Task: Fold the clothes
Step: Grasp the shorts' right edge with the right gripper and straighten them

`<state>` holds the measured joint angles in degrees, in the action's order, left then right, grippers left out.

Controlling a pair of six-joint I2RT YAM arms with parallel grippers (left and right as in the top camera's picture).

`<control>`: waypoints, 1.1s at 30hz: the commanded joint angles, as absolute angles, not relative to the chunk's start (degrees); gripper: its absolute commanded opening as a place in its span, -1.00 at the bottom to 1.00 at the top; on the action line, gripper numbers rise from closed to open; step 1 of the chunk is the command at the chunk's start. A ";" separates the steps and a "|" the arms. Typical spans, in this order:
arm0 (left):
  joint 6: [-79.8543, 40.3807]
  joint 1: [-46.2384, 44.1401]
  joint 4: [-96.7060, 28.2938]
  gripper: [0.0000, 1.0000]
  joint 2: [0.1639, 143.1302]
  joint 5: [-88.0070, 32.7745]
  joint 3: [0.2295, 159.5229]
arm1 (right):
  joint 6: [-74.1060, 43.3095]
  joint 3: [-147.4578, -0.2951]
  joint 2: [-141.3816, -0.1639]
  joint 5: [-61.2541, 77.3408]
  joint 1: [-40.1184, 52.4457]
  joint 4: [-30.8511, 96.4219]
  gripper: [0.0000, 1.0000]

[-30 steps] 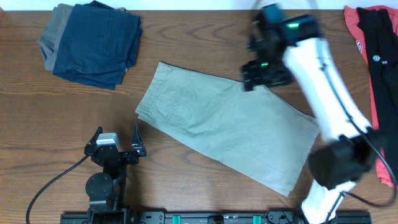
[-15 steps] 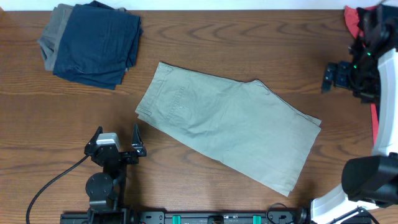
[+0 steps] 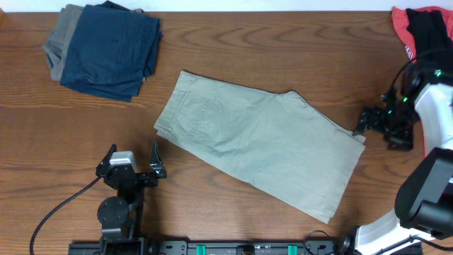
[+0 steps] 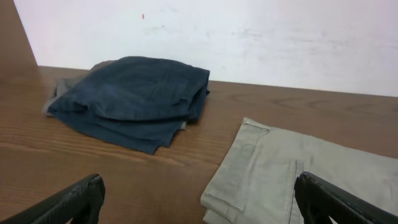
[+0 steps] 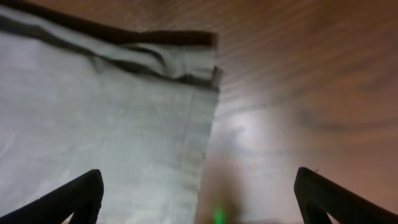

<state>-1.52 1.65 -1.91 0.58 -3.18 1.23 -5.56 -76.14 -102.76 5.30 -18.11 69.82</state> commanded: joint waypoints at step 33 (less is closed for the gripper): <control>-1.58 1.69 -3.81 0.96 0.23 -2.94 0.23 | -10.68 -54.94 -102.32 10.50 -18.35 35.40 -0.98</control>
